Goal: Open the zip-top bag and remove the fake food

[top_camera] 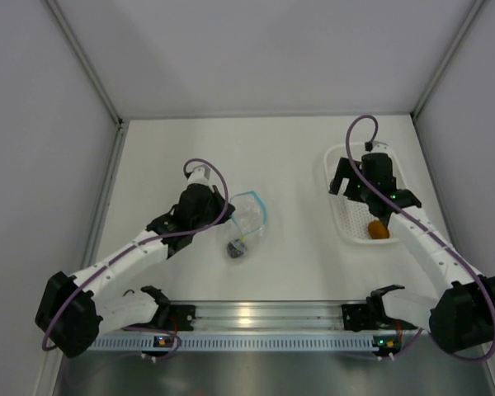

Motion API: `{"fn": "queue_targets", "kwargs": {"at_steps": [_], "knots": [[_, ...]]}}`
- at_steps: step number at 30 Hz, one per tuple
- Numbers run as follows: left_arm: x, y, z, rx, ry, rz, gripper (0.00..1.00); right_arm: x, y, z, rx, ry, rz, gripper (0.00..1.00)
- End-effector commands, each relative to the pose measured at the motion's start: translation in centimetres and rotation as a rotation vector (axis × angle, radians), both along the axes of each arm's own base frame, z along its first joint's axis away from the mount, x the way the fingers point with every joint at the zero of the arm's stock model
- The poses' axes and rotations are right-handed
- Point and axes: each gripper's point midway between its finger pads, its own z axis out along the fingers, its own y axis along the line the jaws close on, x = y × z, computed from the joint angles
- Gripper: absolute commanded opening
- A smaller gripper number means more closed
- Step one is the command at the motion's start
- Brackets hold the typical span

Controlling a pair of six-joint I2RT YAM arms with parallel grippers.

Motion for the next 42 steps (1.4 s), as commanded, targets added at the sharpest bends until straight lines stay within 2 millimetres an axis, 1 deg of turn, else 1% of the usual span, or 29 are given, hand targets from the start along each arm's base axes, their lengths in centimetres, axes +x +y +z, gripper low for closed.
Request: {"fn": "queue_targets", "kwargs": {"at_steps": [1,2,3,6,7,9,10,11,12,13,15,16,17,18,19,20,21,23,24,26,27,29,30,32,33,35,36,37,42], "knots": [[1.3,-0.6,3.7,-0.071,-0.08,0.018,0.0,0.7,4.6,3.0,0.23,-0.093,0.168,0.96],[1.3,-0.7,3.8,-0.075,-0.081,0.016,0.0,0.7,5.3,3.3,0.261,-0.097,0.187,0.91],[1.3,-0.8,3.9,-0.077,-0.082,0.016,0.0,0.6,5.9,3.5,0.298,-0.091,0.194,0.81],[1.3,-0.9,4.2,-0.086,-0.085,0.014,0.0,0.1,8.2,4.0,0.365,-0.074,0.242,0.65],[1.3,-0.8,4.2,-0.086,-0.085,0.016,0.0,0.1,8.7,4.5,0.368,-0.08,0.252,0.63],[1.3,-1.0,4.4,-0.096,-0.084,0.013,0.0,-0.3,9.9,4.9,0.375,-0.074,0.268,0.55],[1.2,-1.0,4.4,-0.096,-0.083,0.012,0.0,-0.7,11.2,5.5,0.374,-0.081,0.302,0.54],[1.3,-1.1,4.5,-0.1,-0.082,0.011,0.0,-0.8,11.8,5.8,0.372,-0.084,0.312,0.52],[1.2,-1.1,4.6,-0.102,-0.082,0.008,0.0,-1.1,12.5,5.6,0.362,-0.071,0.324,0.51],[1.2,-1.2,4.7,-0.107,-0.082,0.003,0.0,-1.5,13.9,6.4,0.352,-0.083,0.356,0.51],[1.2,-1.3,4.8,-0.113,-0.082,0.0,0.0,-1.9,15.6,6.6,0.345,-0.077,0.387,0.51],[1.1,-1.6,4.9,-0.121,-0.078,-0.009,0.0,-2.6,17.0,7.1,0.348,-0.083,0.422,0.51],[1.1,-1.7,5.1,-0.126,-0.078,-0.014,0.0,-2.7,17.8,7.4,0.357,-0.083,0.433,0.5],[1.0,-1.8,5.3,-0.135,-0.078,-0.019,0.0,-3.4,19.2,7.2,0.357,-0.068,0.466,0.5],[1.0,-2.0,5.5,-0.15,-0.079,-0.025,0.0,-3.5,19.9,7.8,0.361,-0.076,0.475,0.48],[0.9,-2.1,5.7,-0.156,-0.08,-0.028,0.0,-3.8,20.5,8.0,0.365,-0.071,0.489,0.48],[0.9,-2.2,6.1,-0.166,-0.086,-0.032,0.0,-4.0,21.4,7.7,0.35,-0.066,0.493,0.47],[0.9,-2.5,6.5,-0.182,-0.09,-0.037,0.0,-4.2,22.5,8.3,0.358,-0.074,0.496,0.47],[0.9,-2.6,6.8,-0.19,-0.096,-0.04,0.0,-4.7,23.6,7.9,0.358,-0.059,0.517,0.46],[0.8,-2.8,7.0,-0.205,-0.097,-0.046,0.0,-4.9,24.8,8.3,0.381,-0.061,0.519,0.44],[0.7,-3.0,7.2,-0.215,-0.099,-0.052,0.0,-5.3,25.7,7.7,0.378,-0.05,0.536,0.42],[0.7,-3.2,7.4,-0.235,-0.1,-0.053,0.0,-5.5,26.8,7.7,0.373,-0.055,0.539,0.41],[0.5,-3.3,7.6,-0.245,-0.102,-0.06,0.0,-5.9,27.8,6.9,0.362,-0.038,0.555,0.41],[0.3,-3.6,7.7,-0.26,-0.099,-0.066,0.0,-6.1,28.8,6.7,0.365,-0.033,0.561,0.4],[0.1,-3.7,7.8,-0.266,-0.101,-0.075,0.0,-6.4,29.6,5.8,0.35,-0.015,0.571,0.4],[-0.1,-3.7,7.9,-0.273,-0.1,-0.076,0.0,-6.5,30.5,5.5,0.342,-0.012,0.578,0.4],[-0.1,-3.7,8.0,-0.275,-0.102,-0.075,0.0,-6.9,31.2,4.4,0.325,0.012,0.59,0.39],[-0.2,-3.7,8.1,-0.279,-0.104,-0.077,0.0,-6.9,31.6,4.2,0.318,0.011,0.591,0.39],[-0.7,-3.3,8.7,-0.294,-0.121,-0.07,0.0,-7.9,32.8,1.9,0.28,0.036,0.586,0.37]]}}
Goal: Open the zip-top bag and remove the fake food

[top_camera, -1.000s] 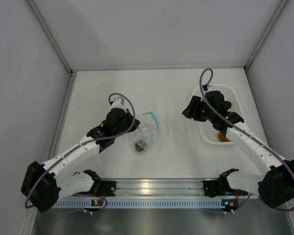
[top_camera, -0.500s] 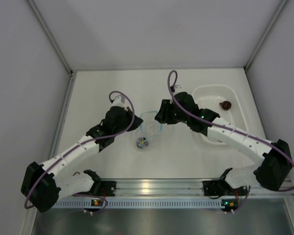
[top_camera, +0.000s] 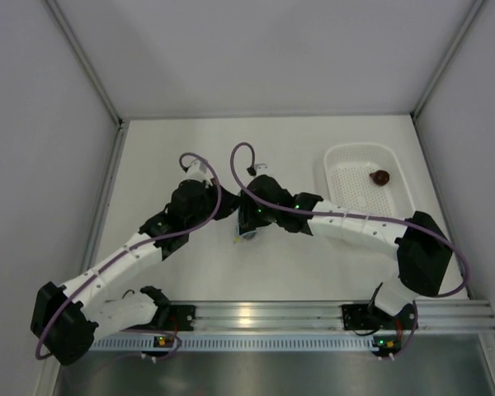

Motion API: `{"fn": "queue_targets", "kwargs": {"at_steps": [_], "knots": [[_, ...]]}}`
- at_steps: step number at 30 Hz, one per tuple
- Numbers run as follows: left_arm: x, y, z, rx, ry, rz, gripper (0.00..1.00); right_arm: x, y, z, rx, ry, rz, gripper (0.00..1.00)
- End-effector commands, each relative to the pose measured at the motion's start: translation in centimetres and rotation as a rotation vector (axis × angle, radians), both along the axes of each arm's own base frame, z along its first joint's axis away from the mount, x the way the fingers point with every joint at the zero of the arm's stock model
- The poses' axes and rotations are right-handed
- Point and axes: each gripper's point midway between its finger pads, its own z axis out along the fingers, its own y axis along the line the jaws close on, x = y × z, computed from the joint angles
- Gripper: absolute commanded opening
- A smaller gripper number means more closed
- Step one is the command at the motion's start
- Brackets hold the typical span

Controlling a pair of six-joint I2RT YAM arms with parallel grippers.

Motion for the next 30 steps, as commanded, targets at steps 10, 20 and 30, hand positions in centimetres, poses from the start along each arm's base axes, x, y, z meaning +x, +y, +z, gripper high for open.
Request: {"fn": "queue_targets", "kwargs": {"at_steps": [10,20,30], "knots": [[-0.1,0.0,2.1,-0.077,-0.063,0.015,0.0,0.5,2.3,-0.7,-0.011,-0.09,-0.051,0.38],[-1.1,0.4,0.6,-0.077,-0.057,-0.003,0.0,0.0,3.7,-3.4,0.014,-0.064,-0.002,0.44],[-1.6,1.3,-0.9,-0.054,-0.051,0.02,0.0,-3.5,6.6,-6.3,0.091,0.065,0.145,0.51]]}}
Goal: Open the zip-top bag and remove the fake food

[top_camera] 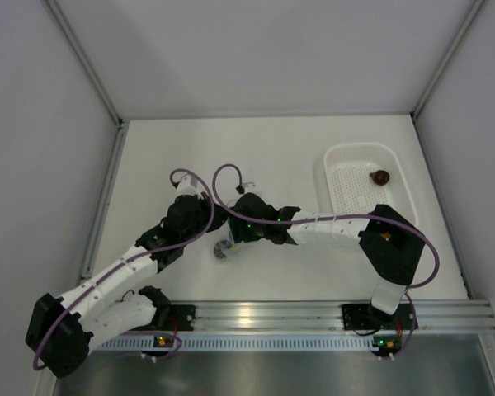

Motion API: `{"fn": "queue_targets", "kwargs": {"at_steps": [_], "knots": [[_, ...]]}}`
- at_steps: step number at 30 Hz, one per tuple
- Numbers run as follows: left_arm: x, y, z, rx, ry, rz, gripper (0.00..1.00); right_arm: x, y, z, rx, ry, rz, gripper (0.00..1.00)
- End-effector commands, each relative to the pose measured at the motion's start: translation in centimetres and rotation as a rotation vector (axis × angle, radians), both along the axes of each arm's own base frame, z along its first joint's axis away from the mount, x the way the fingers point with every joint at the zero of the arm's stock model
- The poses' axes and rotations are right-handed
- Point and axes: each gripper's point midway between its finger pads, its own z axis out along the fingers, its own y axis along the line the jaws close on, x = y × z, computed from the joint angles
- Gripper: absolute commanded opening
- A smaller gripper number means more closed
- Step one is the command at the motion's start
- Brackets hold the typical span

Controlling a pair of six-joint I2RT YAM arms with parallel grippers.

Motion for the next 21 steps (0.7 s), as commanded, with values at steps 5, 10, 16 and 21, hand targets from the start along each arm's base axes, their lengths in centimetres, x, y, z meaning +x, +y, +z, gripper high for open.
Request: {"fn": "queue_targets", "kwargs": {"at_steps": [5,10,16,21], "knots": [[-0.2,-2.5,3.6,-0.115,-0.072,-0.092,0.0,-2.4,3.9,0.4,0.173,0.04,0.094,0.5],[-0.4,-4.8,7.3,-0.166,-0.099,-0.2,0.0,-0.4,-0.4,-1.0,-0.021,-0.036,-0.017,0.48],[-1.6,-8.7,7.3,-0.024,0.038,-0.512,0.0,1.2,-6.5,-0.1,-0.119,-0.067,-0.11,0.48],[-1.3,-11.5,7.8,-0.032,0.073,-0.669,0.0,2.3,-11.4,0.3,-0.123,-0.046,-0.184,0.5]]}}
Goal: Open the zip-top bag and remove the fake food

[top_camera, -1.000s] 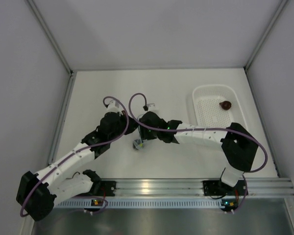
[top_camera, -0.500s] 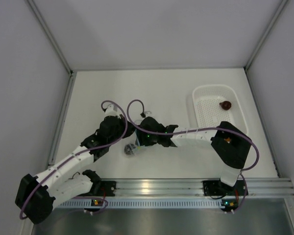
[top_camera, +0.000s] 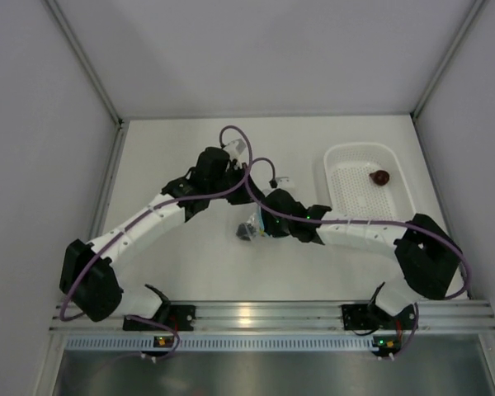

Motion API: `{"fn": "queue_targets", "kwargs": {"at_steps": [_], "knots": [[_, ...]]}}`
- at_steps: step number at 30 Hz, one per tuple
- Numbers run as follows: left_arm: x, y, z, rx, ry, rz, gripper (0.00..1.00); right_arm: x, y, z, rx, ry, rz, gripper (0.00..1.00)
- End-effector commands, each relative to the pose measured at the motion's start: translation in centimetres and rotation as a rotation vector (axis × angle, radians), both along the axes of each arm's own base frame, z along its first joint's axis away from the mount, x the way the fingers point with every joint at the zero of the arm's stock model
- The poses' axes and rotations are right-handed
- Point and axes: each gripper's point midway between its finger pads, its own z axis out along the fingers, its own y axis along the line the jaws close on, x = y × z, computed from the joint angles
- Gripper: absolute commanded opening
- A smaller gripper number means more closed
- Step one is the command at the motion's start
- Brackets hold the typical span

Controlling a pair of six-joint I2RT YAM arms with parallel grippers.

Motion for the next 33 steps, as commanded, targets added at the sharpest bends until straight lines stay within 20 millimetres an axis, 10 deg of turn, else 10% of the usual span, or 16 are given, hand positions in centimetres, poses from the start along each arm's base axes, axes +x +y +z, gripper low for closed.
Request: {"fn": "queue_targets", "kwargs": {"at_steps": [1,5,11,33], "knots": [[-2.9,-3.2,3.7,-0.114,-0.021,-0.256,0.0,0.4,-3.3,0.2,-0.025,-0.005,-0.031,0.5],[-3.0,-4.0,4.9,-0.102,-0.089,-0.304,0.0,0.2,-6.1,0.6,-0.006,-0.045,-0.103,0.5],[-2.8,-5.3,-3.9,-0.004,0.149,-0.359,0.0,0.2,-5.4,-0.9,0.087,-0.003,-0.085,0.51],[-4.3,-3.6,-8.4,0.146,0.159,-0.268,0.0,-6.0,5.1,3.1,0.581,0.074,0.401,0.51]]}}
